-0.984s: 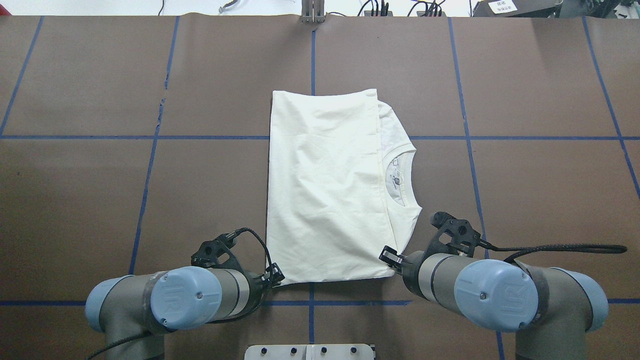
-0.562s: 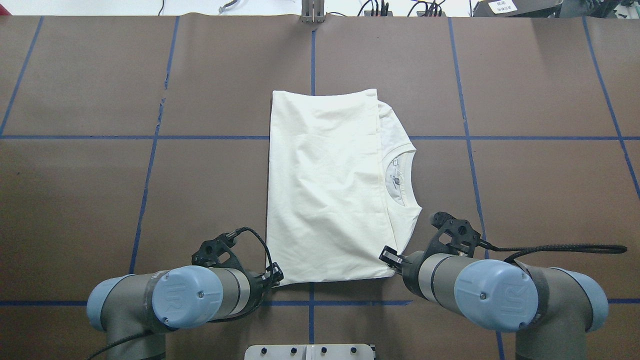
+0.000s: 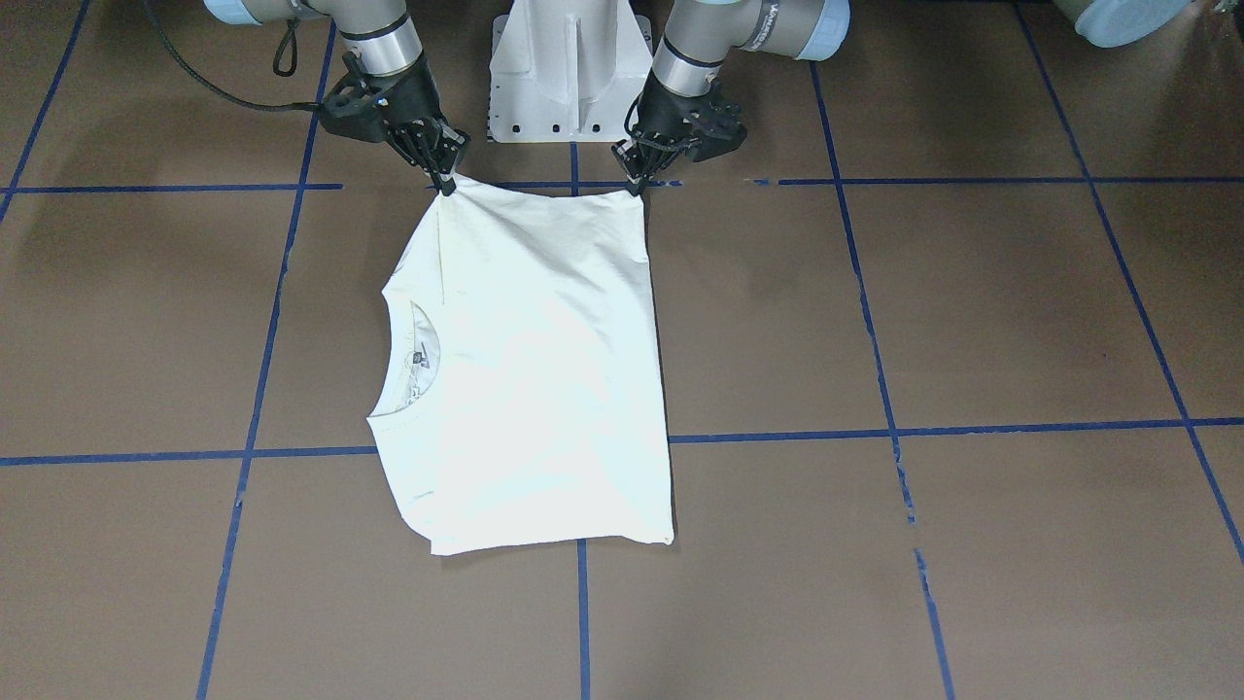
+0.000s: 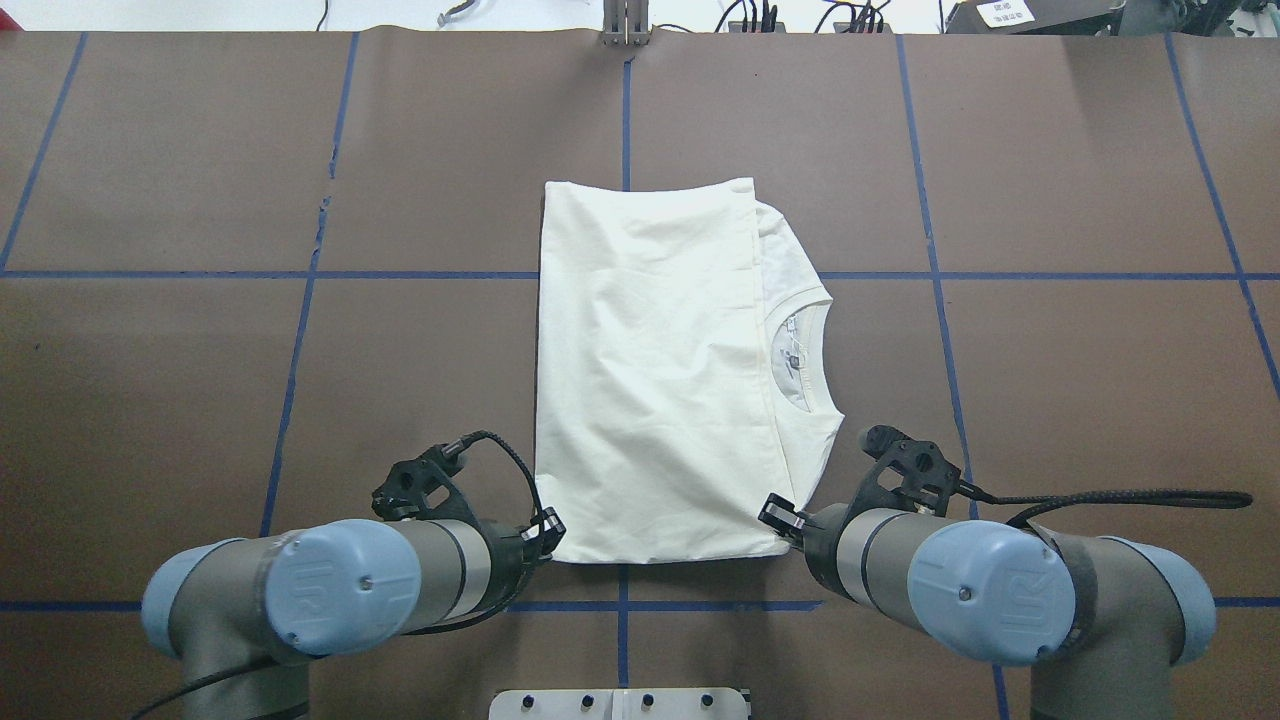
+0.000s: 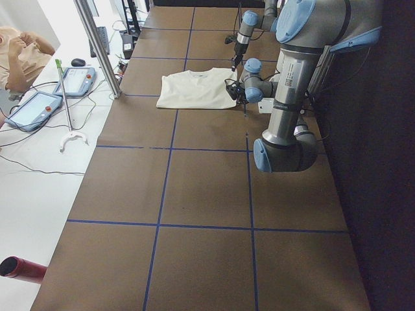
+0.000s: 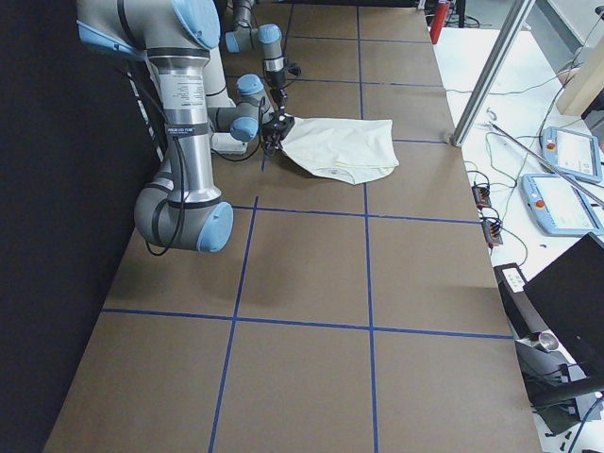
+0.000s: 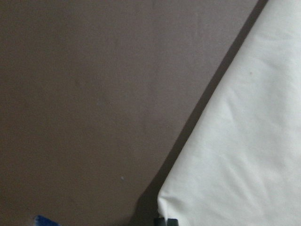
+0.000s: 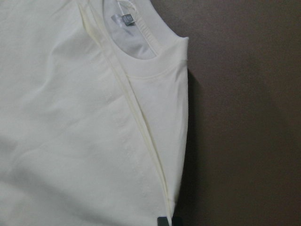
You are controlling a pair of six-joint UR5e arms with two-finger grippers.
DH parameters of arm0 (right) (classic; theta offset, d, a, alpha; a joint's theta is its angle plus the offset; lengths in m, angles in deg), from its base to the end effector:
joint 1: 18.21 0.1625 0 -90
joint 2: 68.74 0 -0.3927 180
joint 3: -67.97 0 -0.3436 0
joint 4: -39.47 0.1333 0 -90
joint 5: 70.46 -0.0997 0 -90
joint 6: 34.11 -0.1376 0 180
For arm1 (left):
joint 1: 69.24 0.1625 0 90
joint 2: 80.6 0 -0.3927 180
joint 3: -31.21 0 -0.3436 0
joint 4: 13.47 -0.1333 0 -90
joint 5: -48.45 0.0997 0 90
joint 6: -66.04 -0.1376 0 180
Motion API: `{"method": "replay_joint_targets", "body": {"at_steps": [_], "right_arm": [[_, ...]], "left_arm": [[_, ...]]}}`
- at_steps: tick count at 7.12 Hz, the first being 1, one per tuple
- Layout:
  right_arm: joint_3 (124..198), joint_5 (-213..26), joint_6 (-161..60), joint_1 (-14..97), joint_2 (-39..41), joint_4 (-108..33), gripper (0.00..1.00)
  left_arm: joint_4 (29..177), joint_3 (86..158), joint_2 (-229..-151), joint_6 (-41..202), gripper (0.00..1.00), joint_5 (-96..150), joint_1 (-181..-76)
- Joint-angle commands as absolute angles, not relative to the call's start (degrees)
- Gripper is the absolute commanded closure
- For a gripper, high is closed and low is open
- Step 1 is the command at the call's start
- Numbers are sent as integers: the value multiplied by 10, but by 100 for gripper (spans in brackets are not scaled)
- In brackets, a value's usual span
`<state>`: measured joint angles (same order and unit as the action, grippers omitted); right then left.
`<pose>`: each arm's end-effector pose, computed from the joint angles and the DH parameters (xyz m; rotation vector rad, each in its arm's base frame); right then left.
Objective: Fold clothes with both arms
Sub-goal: 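Move both grippers to the shirt's near corners and grasp them, then lift the near edge with both grippers and fold it over toward the far edge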
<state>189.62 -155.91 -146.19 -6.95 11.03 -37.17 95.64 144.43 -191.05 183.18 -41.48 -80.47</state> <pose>-0.4574 -0.2381 0.3159 -0.0183 -0.9809 0.5736 0.5171 -0.2387 0.2675 -0.1532 1.1042 -0.6010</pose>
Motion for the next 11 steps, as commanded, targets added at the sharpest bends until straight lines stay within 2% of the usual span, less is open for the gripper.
{"method": "replay_joint_targets", "body": {"at_steps": [1, 3, 4, 5, 7, 8, 10, 11], "right_arm": [[1914, -1560, -1463, -91, 107, -372, 100], [1976, -1562, -1464, -137, 122, -373, 100], [2013, -1565, -1463, -105, 122, -400, 100], [2005, -1587, -1459, -69, 94, -462, 100], [1917, -1618, -1388, 40, 0, -503, 100], [1876, -1670, -1336, 100, -10, -497, 100], [1797, -1702, -1293, 157, -53, -495, 100], [1765, -1702, -1290, 167, -70, -494, 100]], "left_arm": [[952, 1538, -1855, 1844, 100, -407, -801], [903, 1599, -1869, 1898, 100, -385, -763], [879, 1609, -1884, 1891, 100, -386, -766], [865, 1573, -1917, 1855, 100, -386, -815], [838, 1464, -2006, 1717, 100, -393, -925], [847, 1440, -2014, 1680, 100, -399, -971], [896, 1330, -2063, 1657, 100, -411, -996], [921, 1298, -2074, 1655, 100, -409, -998]]}}
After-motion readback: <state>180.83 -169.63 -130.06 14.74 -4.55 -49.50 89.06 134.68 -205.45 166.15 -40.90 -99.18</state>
